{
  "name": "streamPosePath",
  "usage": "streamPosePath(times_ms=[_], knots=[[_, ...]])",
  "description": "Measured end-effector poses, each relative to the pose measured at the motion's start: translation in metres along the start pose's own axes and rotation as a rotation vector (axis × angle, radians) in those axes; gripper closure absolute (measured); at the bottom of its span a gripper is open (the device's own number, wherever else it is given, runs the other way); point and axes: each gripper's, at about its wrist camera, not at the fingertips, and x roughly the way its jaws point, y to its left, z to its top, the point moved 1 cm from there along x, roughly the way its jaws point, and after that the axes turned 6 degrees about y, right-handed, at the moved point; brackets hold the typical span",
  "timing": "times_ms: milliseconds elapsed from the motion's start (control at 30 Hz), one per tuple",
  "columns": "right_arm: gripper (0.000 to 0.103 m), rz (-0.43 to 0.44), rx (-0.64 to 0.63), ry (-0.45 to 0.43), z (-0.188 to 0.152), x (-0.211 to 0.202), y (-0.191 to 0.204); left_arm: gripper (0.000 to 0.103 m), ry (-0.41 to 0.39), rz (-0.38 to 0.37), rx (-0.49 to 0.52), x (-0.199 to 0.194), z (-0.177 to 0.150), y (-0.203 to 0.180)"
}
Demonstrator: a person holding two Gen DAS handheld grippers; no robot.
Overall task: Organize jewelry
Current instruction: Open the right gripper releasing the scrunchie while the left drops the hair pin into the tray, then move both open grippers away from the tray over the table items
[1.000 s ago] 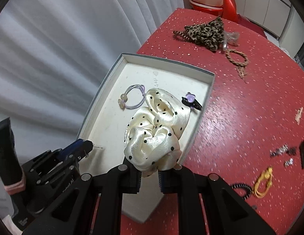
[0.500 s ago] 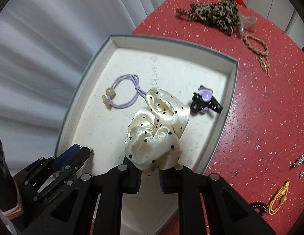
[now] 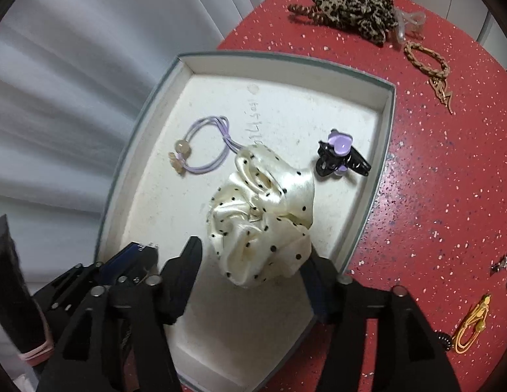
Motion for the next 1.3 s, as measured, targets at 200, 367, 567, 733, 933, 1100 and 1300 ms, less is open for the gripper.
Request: streamPosePath(times_ms=[200, 367, 567, 733, 933, 1100, 1300], knots=[[0.034, -0.004, 0.020, -0.040, -0.006, -0.027, -0.006, 0.086, 0.001, 0.003, 0.026, -0.001, 0.000, -0.004], [0.031, -0.007, 0.000, -0.069, -0.018, -0.045, -0.011, 0.024, 0.008, 0.010, 0.027, 0.000, -0.004, -0.006], [0.030, 0.001, 0.015, -0.094, -0.030, -0.057, -0.017, 0.000, -0.032, 0.040, 0.024, -0.007, -0.005, -0.014], [0.030, 0.001, 0.040, -0.099, -0.035, -0.063, -0.025, 0.000, -0.022, 0.048, 0.034, -0.010, -0.005, -0.019], [0.023, -0.007, 0.086, -0.105, -0.048, -0.073, -0.044, 0.000, -0.016, 0.068, 0.047, -0.013, -0.006, -0.025], [0.021, -0.008, 0.133, -0.102, -0.066, -0.078, -0.066, 0.000, -0.015, 0.077, 0.047, -0.019, -0.008, -0.029], [0.020, -0.015, 0.205, -0.091, -0.091, -0.084, -0.097, 0.000, -0.019, 0.087, 0.092, -0.028, -0.014, -0.043]])
